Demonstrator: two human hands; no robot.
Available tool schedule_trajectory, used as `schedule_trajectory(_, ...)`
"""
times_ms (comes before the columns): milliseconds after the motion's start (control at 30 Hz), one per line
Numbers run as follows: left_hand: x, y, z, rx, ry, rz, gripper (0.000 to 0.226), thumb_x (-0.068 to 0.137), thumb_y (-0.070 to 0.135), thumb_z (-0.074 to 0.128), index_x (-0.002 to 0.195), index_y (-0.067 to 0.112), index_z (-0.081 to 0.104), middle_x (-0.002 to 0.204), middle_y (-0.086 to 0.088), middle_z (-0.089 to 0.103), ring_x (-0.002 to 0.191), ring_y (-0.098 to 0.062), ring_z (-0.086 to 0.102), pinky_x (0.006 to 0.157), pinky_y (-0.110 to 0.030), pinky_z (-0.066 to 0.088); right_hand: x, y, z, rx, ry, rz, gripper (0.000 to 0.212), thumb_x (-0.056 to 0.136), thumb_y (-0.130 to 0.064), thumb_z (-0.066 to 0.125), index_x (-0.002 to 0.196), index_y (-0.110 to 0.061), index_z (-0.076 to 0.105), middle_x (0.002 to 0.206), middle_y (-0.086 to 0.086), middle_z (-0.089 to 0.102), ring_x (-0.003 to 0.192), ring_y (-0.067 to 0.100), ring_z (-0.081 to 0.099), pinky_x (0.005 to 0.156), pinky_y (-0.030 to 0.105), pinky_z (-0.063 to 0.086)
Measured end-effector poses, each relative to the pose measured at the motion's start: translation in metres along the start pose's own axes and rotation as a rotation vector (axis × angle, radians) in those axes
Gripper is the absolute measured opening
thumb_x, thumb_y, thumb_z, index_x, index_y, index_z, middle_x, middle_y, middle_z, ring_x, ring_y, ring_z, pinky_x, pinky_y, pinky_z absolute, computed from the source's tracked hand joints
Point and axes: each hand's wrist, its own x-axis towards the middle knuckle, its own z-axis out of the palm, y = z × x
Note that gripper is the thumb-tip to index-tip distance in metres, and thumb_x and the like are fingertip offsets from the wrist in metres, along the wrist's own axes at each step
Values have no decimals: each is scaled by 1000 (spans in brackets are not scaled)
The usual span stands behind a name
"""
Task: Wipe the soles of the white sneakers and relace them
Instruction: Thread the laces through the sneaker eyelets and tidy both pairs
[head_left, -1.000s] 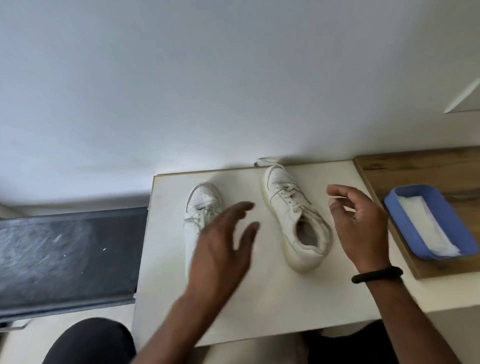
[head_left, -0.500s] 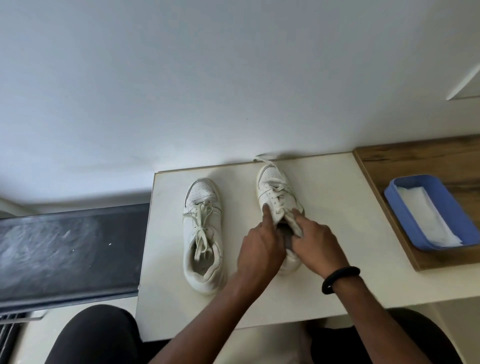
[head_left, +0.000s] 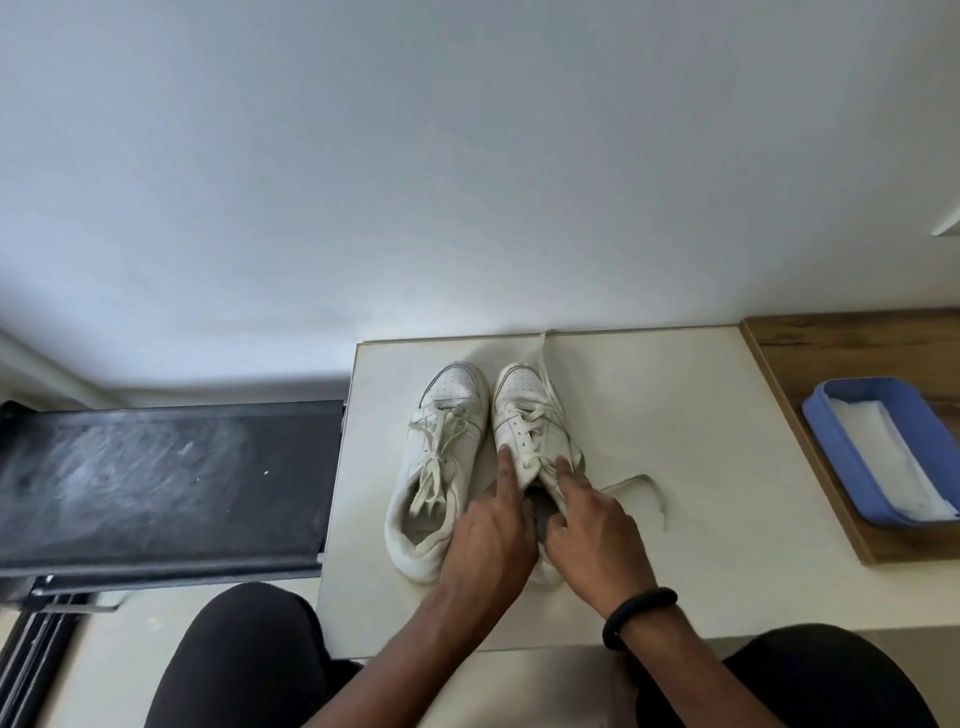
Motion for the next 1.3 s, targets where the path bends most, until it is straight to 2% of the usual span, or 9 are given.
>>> schedule_trajectory(133,-5,-6,6,-96,94,11,60,110,24,42,164,12,19,149,-14,56,128,-26,58,93,-11,35,-2,3,2,46,59,-4,63,93,-20,49,154,-26,35,141,8,59,119,28,61,96,36,51)
schedule_trajectory(233,-3,-12,14,-166,234,74,50,108,22,52,156,12,43,161,-10,44,148,-21,42,108,5,10,7,8,-8,-8,96,-55,52,97,-33,52,149,-31,45,124,4,70,109,24,66,89,32,52)
schedule_trajectory(367,18,-16,14,-164,295,193,37,100,19,68,136,14,65,155,-7,52,145,-16,47,118,-11,27,26,19,-29,9,25,-76,48,91,-54,62,136,-36,60,119,-3,74,106,13,69,92,26,53)
schedule_trajectory(500,24,-15,10,-179,352,239,25,94,19,76,118,13,73,138,0,66,128,-13,62,107,-23,46,30,32,-36,132,8,-101,36,84,-53,73,116,-36,74,105,-15,76,92,-2,70,86,22,57)
schedule_trajectory(700,21,-10,9,-255,412,221,7,95,25,74,100,21,69,127,11,69,121,0,63,96,-10,46,42,53,-38,256,-18,-116,4,84,-33,79,86,-34,76,93,-20,71,93,-6,64,81,26,58)
schedule_trajectory(867,20,-11,12,-212,454,274,5,100,20,65,99,19,60,112,7,66,102,-13,65,88,-13,44,40,49,-41,265,-53,-222,5,89,-28,70,85,-28,68,87,-16,70,92,0,64,84,25,54)
schedule_trajectory(1000,22,-12,11,-120,488,333,12,97,18,60,104,26,53,100,11,58,87,-14,55,80,-21,41,41,46,-49,522,-89,-181,11,90,-11,67,83,-20,68,71,-2,72,72,14,70,73,40,57)
schedule_trajectory(1100,23,-13,9,-4,444,371,18,101,19,57,119,19,60,101,1,62,90,-20,57,81,-30,45,42,47,-53,753,-115,-147,12,91,-1,67,92,-12,71,61,5,64,65,19,67,67,30,51)
schedule_trajectory(1300,22,-9,-3,-76,354,280,17,99,23,48,102,17,64,95,6,57,82,-12,55,74,-26,44,50,57,-60,983,-76,-133,31,77,-18,72,108,-17,72,71,12,63,70,22,63,79,29,50)
